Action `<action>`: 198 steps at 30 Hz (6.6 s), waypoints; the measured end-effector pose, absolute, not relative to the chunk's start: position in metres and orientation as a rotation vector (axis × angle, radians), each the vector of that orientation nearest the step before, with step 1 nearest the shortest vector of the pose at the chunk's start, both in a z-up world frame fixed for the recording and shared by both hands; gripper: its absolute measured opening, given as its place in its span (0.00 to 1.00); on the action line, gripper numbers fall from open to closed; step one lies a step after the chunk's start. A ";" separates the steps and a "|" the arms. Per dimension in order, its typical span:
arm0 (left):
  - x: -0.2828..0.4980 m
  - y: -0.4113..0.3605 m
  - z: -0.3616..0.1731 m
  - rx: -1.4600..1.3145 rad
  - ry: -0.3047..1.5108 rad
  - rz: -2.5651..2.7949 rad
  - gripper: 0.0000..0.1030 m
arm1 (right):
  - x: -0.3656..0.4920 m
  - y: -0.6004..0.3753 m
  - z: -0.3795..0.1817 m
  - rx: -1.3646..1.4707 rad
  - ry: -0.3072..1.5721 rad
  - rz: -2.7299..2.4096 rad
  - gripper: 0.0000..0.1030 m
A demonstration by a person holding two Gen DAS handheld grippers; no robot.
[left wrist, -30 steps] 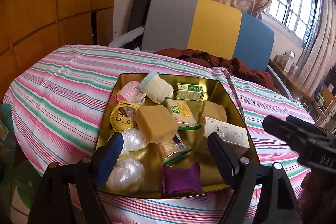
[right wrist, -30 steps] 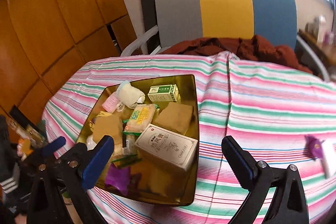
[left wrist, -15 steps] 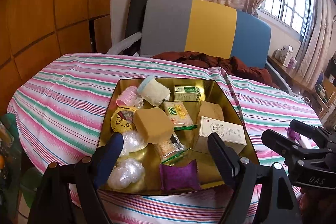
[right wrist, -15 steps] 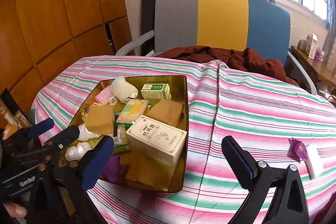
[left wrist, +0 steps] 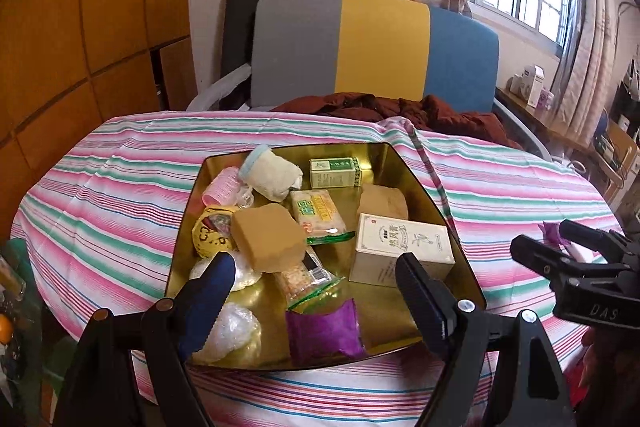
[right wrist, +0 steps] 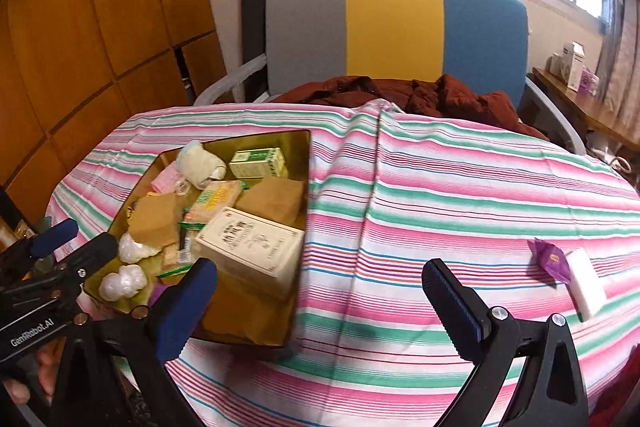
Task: Organize objects
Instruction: 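Release both items in the tray and lift both tools away, then move both tools toward the purple packet and white block, then grasp the purple candy packet with the left gripper, then grasp the white block with the right gripper, then carry the purple packet into the tray while the right gripper carries the white block there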
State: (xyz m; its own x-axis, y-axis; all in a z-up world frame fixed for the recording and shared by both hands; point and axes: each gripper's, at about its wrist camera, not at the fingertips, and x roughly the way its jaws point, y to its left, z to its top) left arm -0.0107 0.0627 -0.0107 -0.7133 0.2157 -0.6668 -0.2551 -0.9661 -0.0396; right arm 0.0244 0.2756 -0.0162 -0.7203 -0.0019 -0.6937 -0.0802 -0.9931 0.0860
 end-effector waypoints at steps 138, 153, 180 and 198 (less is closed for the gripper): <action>-0.018 0.346 -0.122 -0.998 0.380 1.970 0.43 | 0.049 0.622 -0.102 -1.269 0.888 2.059 1.00; -0.022 0.349 -0.126 -0.998 0.353 1.959 0.44 | 0.017 0.598 -0.124 -1.513 0.528 2.011 0.88; -0.005 0.342 -0.112 -0.982 0.421 1.983 0.42 | 0.018 0.574 -0.117 -1.557 0.552 2.209 0.76; 0.021 0.207 -0.005 -0.841 0.178 2.193 0.42 | 0.014 0.539 -0.085 -1.487 0.507 2.370 0.77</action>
State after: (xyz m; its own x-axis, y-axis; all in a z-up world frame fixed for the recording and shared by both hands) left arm 0.0214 0.2071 -0.0046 -0.4889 0.6132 -0.6205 -0.7050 -0.6966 -0.1329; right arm 0.0143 0.5388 -0.0850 -0.4209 0.0627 -0.9049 -0.4274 -0.8936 0.1369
